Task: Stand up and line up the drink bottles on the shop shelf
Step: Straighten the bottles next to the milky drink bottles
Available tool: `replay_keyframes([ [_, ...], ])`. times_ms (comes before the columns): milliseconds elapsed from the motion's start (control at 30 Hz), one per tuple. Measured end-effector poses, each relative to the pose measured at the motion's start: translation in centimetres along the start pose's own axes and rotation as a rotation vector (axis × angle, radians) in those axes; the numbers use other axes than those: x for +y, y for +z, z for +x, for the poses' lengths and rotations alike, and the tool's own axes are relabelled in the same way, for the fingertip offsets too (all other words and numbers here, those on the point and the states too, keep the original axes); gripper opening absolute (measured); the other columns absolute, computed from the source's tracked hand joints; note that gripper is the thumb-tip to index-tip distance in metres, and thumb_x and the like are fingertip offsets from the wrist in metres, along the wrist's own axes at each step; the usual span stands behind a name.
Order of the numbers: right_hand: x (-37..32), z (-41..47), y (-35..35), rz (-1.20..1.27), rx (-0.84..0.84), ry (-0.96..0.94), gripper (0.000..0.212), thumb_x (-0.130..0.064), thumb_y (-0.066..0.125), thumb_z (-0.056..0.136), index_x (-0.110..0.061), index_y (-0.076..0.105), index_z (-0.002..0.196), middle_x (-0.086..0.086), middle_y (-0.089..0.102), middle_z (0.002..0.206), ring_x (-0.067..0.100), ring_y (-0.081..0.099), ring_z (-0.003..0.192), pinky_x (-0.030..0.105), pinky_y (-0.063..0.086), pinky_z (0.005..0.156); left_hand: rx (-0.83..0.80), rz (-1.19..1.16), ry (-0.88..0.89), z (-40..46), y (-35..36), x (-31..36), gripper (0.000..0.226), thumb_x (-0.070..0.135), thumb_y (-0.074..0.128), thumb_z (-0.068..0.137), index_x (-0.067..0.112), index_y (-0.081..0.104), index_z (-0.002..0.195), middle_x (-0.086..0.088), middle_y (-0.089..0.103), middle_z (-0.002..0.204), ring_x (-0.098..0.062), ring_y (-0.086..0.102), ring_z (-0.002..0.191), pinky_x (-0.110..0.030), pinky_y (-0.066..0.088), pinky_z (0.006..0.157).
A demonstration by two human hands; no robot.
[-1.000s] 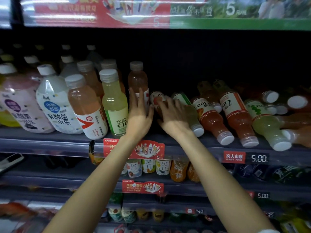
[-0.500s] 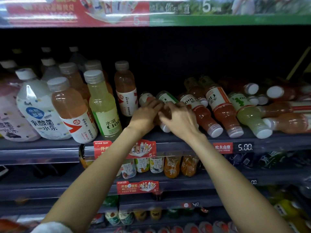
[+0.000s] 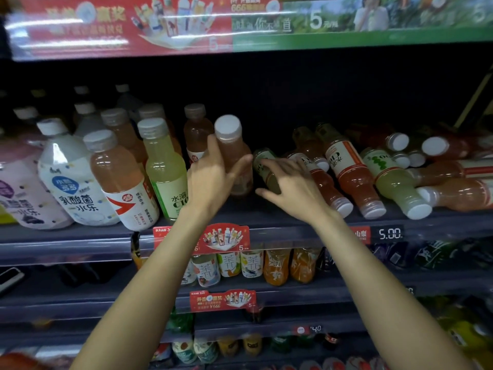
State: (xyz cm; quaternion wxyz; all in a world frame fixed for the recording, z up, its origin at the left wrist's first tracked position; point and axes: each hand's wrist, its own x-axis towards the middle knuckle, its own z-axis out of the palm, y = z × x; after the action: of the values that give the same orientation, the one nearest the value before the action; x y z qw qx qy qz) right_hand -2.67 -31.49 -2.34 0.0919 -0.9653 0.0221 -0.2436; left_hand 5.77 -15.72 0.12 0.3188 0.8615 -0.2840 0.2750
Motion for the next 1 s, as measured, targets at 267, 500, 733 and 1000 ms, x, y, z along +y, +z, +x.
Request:
replay_keyframes([
  [267,-4.1,2.5,3.1,0.204,0.017,0.080,0.059,-0.025,0.057,0.093,-0.008,0.027,0.140,0.013,0.062,0.107,0.027,0.063,0.089,0.018,0.033,0.056,0.020,-0.129,-0.017,-0.2,-0.3,-0.7,0.069,0.048,0.055,0.092,0.006,0.032,0.142,-0.019,0.052,0.130,-0.038,0.058,0.105,-0.037,0.044,0.078],
  [500,-5.5,3.9,5.2,0.365,-0.027,0.087,0.055,-0.030,0.050,0.095,-0.020,0.026,0.143,0.014,0.064,0.106,0.029,0.064,0.086,0.044,0.053,0.073,0.019,-0.051,0.086,-3.6,-0.2,-2.8,0.062,0.007,0.056,0.087,-0.003,0.031,0.143,-0.024,0.027,0.150,-0.040,0.035,0.134,-0.040,0.038,0.103],
  [733,-4.6,2.7,4.0,0.208,-0.021,0.005,0.046,-0.019,0.059,0.091,-0.011,0.048,0.135,0.011,0.043,0.141,0.029,0.035,0.132,0.037,0.034,0.103,0.038,0.160,0.255,-3.7,0.0,-3.2,0.052,0.005,0.060,0.083,-0.003,0.049,0.133,-0.019,0.038,0.147,-0.030,0.026,0.138,-0.035,0.037,0.105],
  [1000,-2.1,-3.8,1.9,-0.398,0.074,0.290,0.064,-0.048,0.067,0.078,-0.010,0.049,0.126,0.018,0.063,0.108,0.036,0.054,0.102,0.044,0.035,0.085,-0.038,0.343,0.312,-3.9,1.1,-3.6,0.065,0.015,0.063,0.079,-0.002,0.044,0.138,-0.022,0.017,0.156,-0.035,0.015,0.142,-0.043,0.018,0.115],
])
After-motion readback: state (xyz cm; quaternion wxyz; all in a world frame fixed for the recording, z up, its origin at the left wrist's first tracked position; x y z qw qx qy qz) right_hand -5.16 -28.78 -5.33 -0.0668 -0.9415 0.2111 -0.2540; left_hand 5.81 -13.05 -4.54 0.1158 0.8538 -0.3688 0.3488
